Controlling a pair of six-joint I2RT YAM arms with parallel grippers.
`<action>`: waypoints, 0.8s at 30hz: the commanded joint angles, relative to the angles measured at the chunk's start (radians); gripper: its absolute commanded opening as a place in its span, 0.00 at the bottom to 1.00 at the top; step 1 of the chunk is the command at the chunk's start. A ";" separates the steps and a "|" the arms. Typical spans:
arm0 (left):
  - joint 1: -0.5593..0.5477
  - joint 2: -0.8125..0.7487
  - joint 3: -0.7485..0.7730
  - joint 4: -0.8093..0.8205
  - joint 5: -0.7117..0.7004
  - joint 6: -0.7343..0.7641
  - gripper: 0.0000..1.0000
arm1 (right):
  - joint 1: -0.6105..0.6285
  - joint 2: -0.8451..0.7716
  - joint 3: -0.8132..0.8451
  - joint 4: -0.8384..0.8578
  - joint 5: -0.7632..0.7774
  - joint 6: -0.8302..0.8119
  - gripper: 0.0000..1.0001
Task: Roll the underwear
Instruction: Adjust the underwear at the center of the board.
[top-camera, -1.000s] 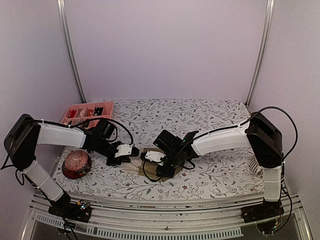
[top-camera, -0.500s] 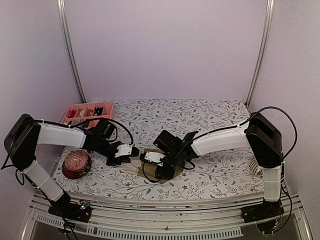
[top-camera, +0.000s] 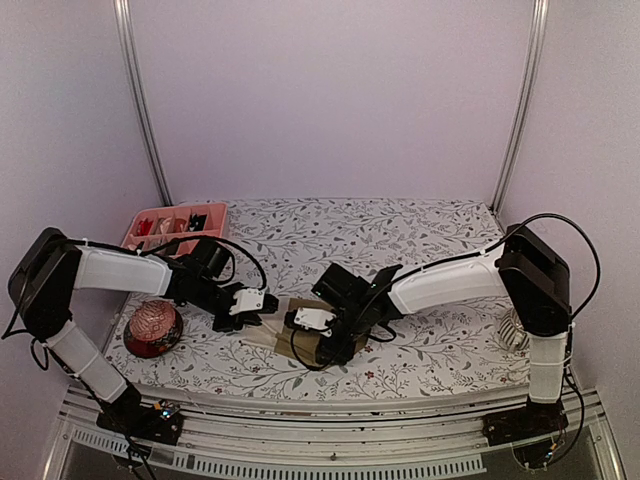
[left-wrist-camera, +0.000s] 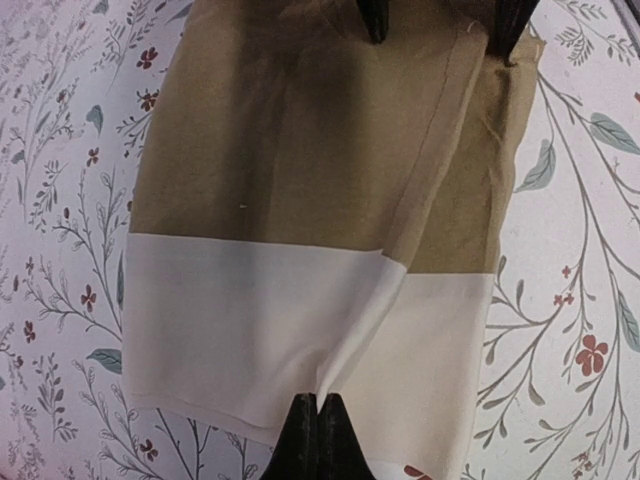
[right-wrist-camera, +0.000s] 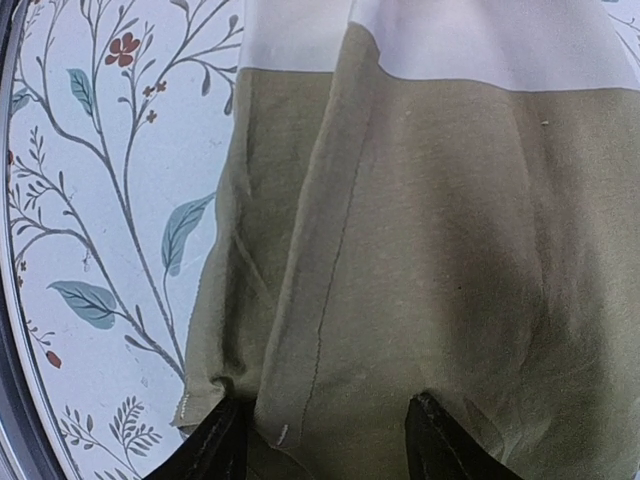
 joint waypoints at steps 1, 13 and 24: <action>0.006 0.008 0.007 0.005 0.011 -0.005 0.00 | 0.008 -0.013 -0.007 -0.011 0.035 -0.005 0.53; 0.006 0.014 0.007 -0.002 0.006 -0.005 0.00 | 0.008 -0.029 0.012 0.011 -0.002 -0.006 0.21; 0.006 -0.007 0.011 -0.006 0.009 -0.012 0.00 | 0.008 -0.067 0.018 -0.003 0.007 -0.003 0.28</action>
